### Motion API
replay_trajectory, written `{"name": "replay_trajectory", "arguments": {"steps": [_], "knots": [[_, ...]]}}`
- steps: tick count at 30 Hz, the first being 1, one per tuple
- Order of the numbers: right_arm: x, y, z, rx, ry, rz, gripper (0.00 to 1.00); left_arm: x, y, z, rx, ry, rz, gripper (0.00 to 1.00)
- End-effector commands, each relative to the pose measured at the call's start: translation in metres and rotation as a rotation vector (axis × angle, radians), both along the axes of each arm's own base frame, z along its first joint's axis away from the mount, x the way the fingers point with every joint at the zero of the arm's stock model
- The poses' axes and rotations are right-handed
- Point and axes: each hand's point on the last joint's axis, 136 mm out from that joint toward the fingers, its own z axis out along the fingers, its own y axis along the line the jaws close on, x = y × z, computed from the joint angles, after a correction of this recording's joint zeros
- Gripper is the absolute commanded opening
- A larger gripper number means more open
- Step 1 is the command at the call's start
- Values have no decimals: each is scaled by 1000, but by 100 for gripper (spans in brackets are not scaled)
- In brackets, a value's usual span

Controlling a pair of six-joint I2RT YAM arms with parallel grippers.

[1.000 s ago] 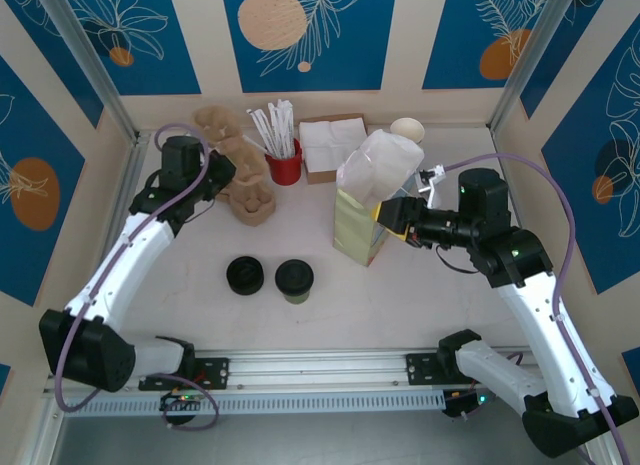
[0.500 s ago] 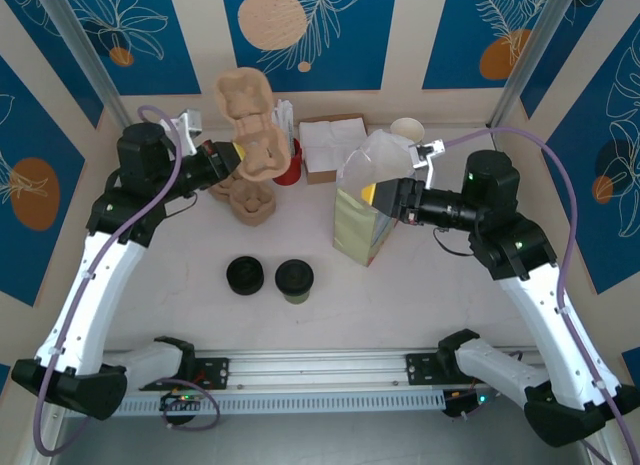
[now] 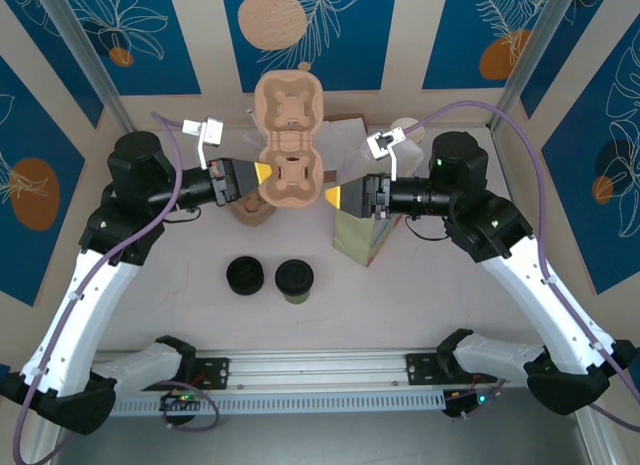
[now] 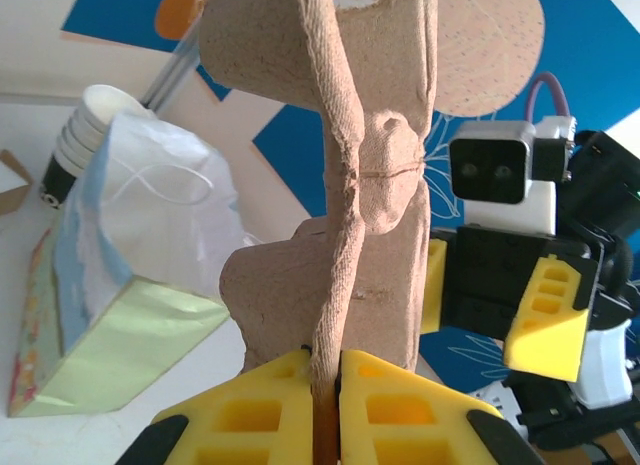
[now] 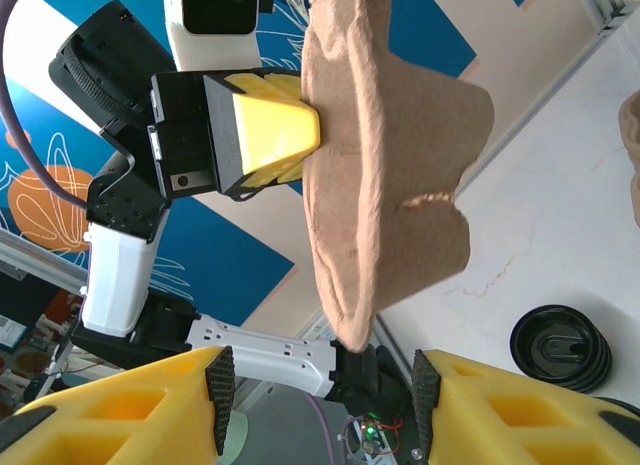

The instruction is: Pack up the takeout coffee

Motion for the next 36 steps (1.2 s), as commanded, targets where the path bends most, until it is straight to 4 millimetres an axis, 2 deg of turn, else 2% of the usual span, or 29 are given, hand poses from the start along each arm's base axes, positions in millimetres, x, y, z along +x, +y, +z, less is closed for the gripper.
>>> {"name": "replay_trajectory", "arguments": {"steps": [1, 6, 11, 17, 20, 22, 27, 29, 32, 36], "knots": [[-2, 1, 16, 16, -82, 2, 53, -15, -9, 9, -25, -59, -80, 10], [-4, 2, 17, 13, -88, 4, 53, -18, -18, 7, -29, -57, -109, 10], [-5, 2, 16, 9, -92, 3, 44, -20, -24, 5, -25, -55, -128, 10], [-5, 2, 14, 2, -91, -2, 26, -21, -28, 3, -18, -53, -138, 10], [-4, 1, 14, -2, -90, -12, 9, -21, -29, 1, -9, -50, -138, 12], [-3, -1, 14, -9, -89, -28, 0, -22, -30, 0, -2, -53, -136, 19], [0, -9, 11, -40, -75, -80, 0, -21, -24, -1, 59, -92, -93, 49], [-1, -13, 10, -51, -72, -101, 0, -22, -20, 3, 85, -122, -74, 57], [0, -20, 5, -81, -50, -138, 0, -22, -14, 11, 126, -178, -46, 64], [1, -27, -4, -125, -4, -172, 0, -25, -10, 24, 166, -271, -41, 67]]}}
